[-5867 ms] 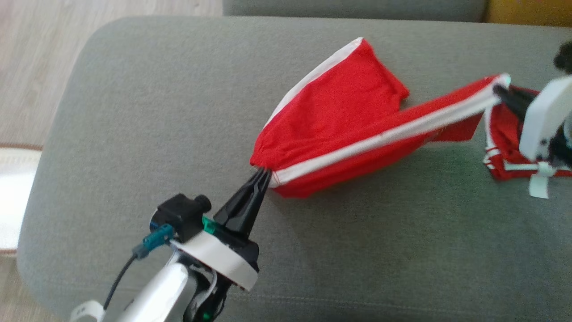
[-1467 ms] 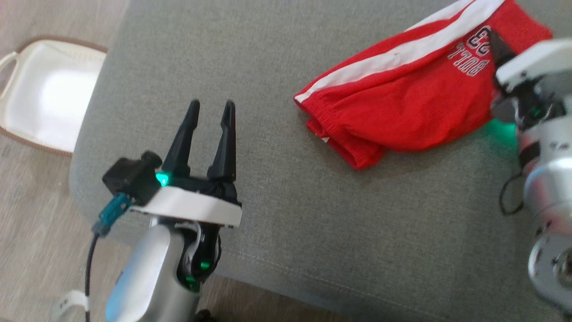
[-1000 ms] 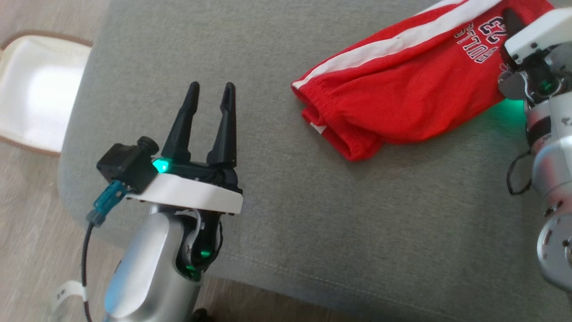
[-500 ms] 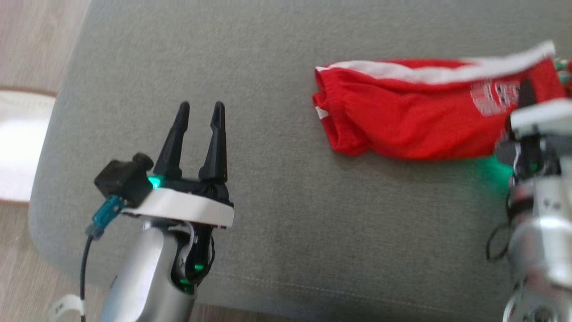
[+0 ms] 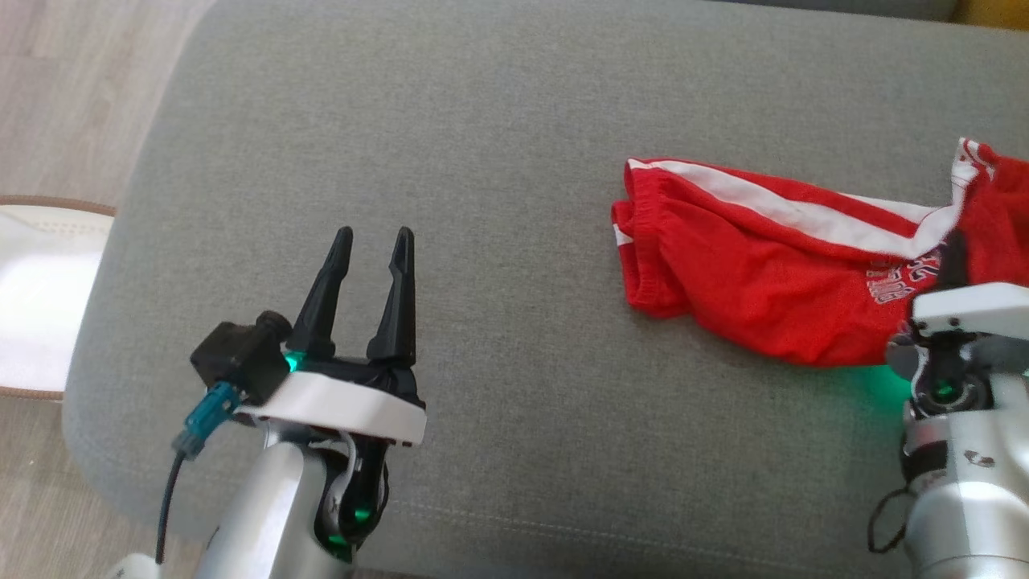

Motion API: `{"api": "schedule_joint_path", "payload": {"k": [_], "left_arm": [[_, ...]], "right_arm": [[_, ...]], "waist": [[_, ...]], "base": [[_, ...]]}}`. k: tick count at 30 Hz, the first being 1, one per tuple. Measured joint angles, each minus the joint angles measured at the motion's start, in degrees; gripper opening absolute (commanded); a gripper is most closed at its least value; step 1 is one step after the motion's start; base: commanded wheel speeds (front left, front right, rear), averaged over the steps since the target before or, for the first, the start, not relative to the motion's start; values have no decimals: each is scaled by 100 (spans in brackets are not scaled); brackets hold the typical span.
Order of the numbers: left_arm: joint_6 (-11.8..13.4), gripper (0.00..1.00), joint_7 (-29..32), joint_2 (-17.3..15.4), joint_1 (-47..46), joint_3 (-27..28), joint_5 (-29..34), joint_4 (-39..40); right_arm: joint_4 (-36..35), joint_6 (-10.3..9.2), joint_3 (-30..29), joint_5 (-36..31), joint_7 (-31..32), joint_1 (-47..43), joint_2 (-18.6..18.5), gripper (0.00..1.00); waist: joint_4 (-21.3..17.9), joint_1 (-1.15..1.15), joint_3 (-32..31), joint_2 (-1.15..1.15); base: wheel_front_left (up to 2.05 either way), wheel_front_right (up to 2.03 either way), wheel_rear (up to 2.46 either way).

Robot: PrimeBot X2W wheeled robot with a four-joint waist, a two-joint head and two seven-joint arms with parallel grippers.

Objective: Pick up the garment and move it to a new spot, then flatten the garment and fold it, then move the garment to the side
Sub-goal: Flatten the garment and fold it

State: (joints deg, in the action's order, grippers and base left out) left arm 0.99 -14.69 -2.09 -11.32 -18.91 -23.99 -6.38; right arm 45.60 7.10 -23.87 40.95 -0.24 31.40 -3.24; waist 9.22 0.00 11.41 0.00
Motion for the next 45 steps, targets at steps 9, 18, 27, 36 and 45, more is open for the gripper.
{"api": "schedule_joint_path", "payload": {"k": [9, 18, 27, 36, 45], "left_arm": [[-2, 100, 0, -4, 97, 27, 32, -67], [0, 100, 0, -8, 304, -40, 73, -93], [1, 100, 0, -11, 320, -56, 73, -92], [38, 100, 0, -14, 388, -70, 73, -88], [54, 100, 0, -14, 382, -104, 70, -88]], "right_arm": [[-263, 0, 1296, 681, -297, 6, -1, 0], [-324, 0, 3028, 1737, -724, 3, -2, 0], [-47, 0, 4283, 2205, -1210, 35, -8, 0], [334, 0, 5414, 2195, -1397, 371, -33, 100], [589, 0, 6460, 2152, -1395, 433, -35, 100]], "waist": [[152, 0, -244, 0], [323, 0, -465, 0], [482, 0, -492, 0], [540, 0, -380, 0], [532, 0, -342, 0]], "base": [[0, 0, 0], [0, 0, 0], [0, 0, 0], [0, 0, 0], [0, 0, 0]]}}
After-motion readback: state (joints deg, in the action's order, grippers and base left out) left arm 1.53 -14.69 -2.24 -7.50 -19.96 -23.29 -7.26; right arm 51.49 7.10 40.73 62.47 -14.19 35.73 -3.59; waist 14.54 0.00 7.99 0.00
